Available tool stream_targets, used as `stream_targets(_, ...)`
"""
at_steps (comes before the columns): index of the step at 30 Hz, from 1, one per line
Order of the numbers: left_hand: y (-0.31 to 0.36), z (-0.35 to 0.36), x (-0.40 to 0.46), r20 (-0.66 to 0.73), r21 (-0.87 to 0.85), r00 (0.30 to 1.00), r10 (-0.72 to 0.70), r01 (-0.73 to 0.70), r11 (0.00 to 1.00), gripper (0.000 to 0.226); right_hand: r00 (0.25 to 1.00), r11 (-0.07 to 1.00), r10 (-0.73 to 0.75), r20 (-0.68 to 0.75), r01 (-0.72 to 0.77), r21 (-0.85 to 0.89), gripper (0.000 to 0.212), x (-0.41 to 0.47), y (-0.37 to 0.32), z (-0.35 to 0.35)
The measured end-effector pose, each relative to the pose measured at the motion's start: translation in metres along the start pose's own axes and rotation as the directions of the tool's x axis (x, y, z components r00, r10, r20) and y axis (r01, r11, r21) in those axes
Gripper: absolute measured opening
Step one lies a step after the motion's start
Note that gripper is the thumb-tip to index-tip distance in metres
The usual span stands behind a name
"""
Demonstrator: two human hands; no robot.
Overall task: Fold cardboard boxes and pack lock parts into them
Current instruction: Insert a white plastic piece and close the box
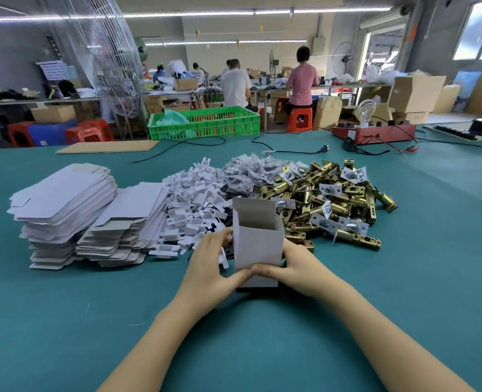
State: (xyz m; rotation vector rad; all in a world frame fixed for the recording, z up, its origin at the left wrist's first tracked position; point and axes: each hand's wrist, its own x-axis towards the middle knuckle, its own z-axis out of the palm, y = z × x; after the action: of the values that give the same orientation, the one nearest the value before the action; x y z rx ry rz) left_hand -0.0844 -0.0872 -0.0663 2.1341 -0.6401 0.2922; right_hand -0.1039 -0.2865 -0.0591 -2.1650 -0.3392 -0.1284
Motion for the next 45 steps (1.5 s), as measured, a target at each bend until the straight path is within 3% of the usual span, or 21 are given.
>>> stream_targets(5, 0.014, 0.011, -0.007, -0.083, -0.347, 0.995, -0.052, 0.02, 0.938, 0.076, 1.0, 0.999, -0.029, 0.006, 0.029, 0.018, 0.046, 0.001, 0.001, 0.003)
stream_targets(8, 0.02, 0.014, -0.006, -0.167, -0.336, 0.985, -0.048, -0.011, 0.942, 0.073, 0.997, 0.996, -0.068, -0.048, 0.07, 0.052, 0.049, 0.0, -0.001, 0.005)
stream_targets(11, 0.019, 0.014, -0.003, -0.192, -0.341, 0.98, -0.053, -0.016, 0.94, 0.071, 0.962, 0.992, -0.112, -0.249, 0.123, 0.03, 0.056, -0.003, -0.007, 0.01)
stream_targets(13, 0.017, 0.014, -0.003, -0.18, -0.364, 0.982, -0.064, -0.006, 0.931, 0.069, 0.91, 0.982, -0.191, -0.369, 0.183, -0.056, 0.071, -0.004, -0.008, 0.016)
stream_targets(16, 0.014, 0.013, -0.005, -0.162, -0.39, 0.985, -0.059, -0.009, 0.921, 0.065, 0.901, 0.977, -0.21, -0.379, 0.182, -0.111, 0.09, -0.004, -0.008, 0.025)
stream_targets(19, 0.011, 0.012, -0.006, -0.149, -0.363, 0.989, -0.025, -0.031, 0.931, 0.065, 0.918, 0.989, -0.141, -0.371, 0.115, -0.092, 0.077, 0.0, -0.012, 0.033)
stream_targets(23, 0.006, 0.013, -0.006, -0.156, -0.308, 0.988, 0.008, -0.056, 0.95, 0.07, 0.919, 0.996, -0.089, -0.384, 0.08, -0.039, 0.076, 0.002, -0.012, 0.035)
stream_targets(29, 0.01, 0.011, -0.008, -0.183, -0.302, 0.98, 0.075, -0.128, 0.945, 0.063, 0.827, 0.985, -0.157, -0.54, 0.174, -0.02, 0.049, -0.001, -0.01, 0.044)
stream_targets(35, 0.007, 0.01, -0.007, -0.187, -0.295, 0.98, 0.067, -0.121, 0.948, 0.065, 0.745, 0.958, -0.287, -0.602, 0.232, -0.169, 0.04, -0.001, -0.008, 0.041)
stream_targets(40, 0.006, 0.01, -0.007, -0.19, -0.317, 0.981, 0.042, -0.102, 0.943, 0.055, 0.732, 0.933, -0.359, -0.579, 0.307, -0.19, 0.04, 0.001, -0.006, 0.034)
stream_targets(45, 0.004, 0.01, -0.006, -0.181, -0.333, 0.983, 0.014, -0.075, 0.94, 0.058, 0.727, 0.931, -0.349, -0.592, 0.34, -0.132, 0.024, 0.002, -0.006, 0.023)
